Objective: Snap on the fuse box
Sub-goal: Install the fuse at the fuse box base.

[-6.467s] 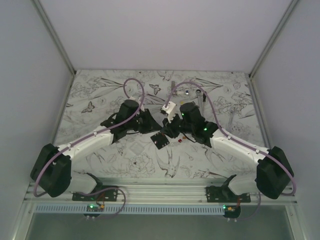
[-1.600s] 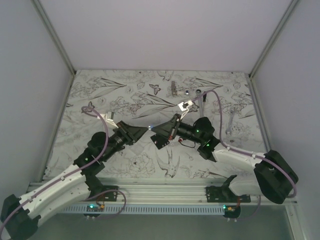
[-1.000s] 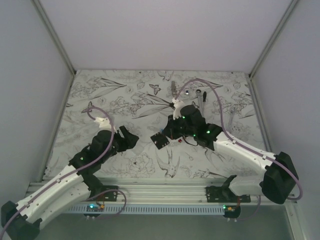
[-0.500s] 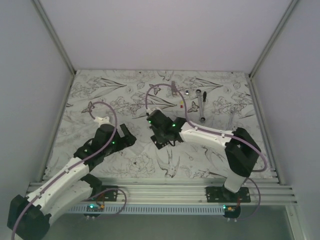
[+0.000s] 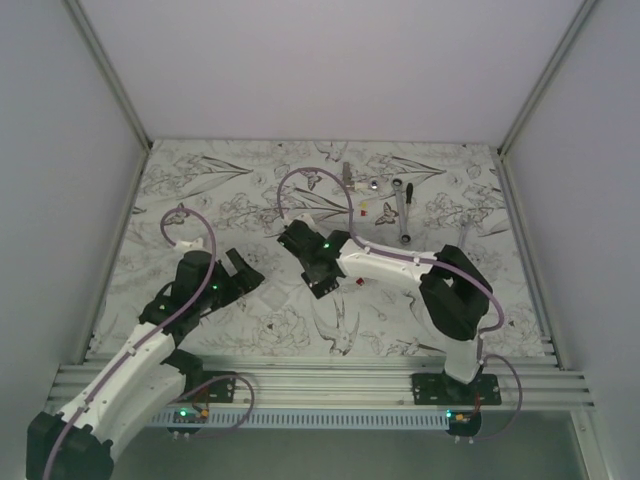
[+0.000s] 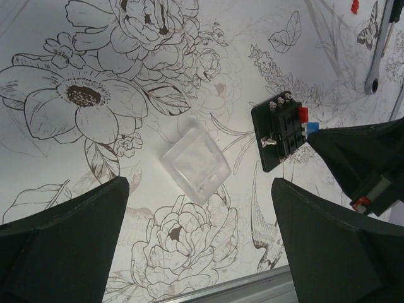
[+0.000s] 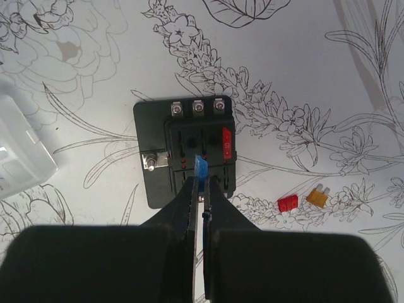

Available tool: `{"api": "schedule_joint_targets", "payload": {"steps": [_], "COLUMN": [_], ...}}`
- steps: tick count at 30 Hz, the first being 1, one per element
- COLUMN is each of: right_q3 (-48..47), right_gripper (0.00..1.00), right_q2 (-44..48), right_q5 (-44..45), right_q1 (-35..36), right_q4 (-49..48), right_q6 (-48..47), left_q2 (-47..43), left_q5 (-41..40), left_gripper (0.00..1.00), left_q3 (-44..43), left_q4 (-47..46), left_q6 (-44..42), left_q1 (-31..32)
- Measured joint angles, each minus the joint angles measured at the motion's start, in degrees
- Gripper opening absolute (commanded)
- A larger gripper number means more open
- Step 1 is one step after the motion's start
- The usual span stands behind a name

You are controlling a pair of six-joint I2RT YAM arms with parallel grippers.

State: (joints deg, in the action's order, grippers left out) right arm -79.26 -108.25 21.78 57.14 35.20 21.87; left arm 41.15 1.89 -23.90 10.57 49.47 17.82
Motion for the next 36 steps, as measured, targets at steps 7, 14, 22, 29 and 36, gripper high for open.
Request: {"api": "schedule_joint_targets", "payload": {"steps": [7, 14, 22, 29, 36], "right_q3": [-1.68, -2.97, -3.5, -3.58, -3.61], "right_gripper": [0.0, 0.0, 0.0, 0.0, 0.0], "right_q2": [-2.58, -4.37, -5.4, -6.05, -6.14], "right_q5": [1.84, 3.34, 3.89, 4.15, 4.39], "right_q1": [0.11, 0.11, 0.11, 0.11, 0.17], "right_q4": [0.66, 1.07, 1.2, 1.22, 1.22], "right_q6": [0.0, -0.02, -0.02, -0.02, -0.15], "left_q2": [-0.09, -0.83, -1.36, -1.42, -1.42], "left_q5": [1.29, 1.53, 1.68, 1.68, 1.68], "left_gripper": [1.0, 1.0, 1.0, 1.0, 1.0], "left_q3": [0.57, 0.61, 0.63, 0.63, 0.63], "left_q4": [0.02, 0.0, 0.02, 0.02, 0.02], "left_q6": [0.02, 0.04, 0.24, 0.26, 0.42], "left_q1": [-0.26, -0.31, -0.33, -0.31, -0.33]}}
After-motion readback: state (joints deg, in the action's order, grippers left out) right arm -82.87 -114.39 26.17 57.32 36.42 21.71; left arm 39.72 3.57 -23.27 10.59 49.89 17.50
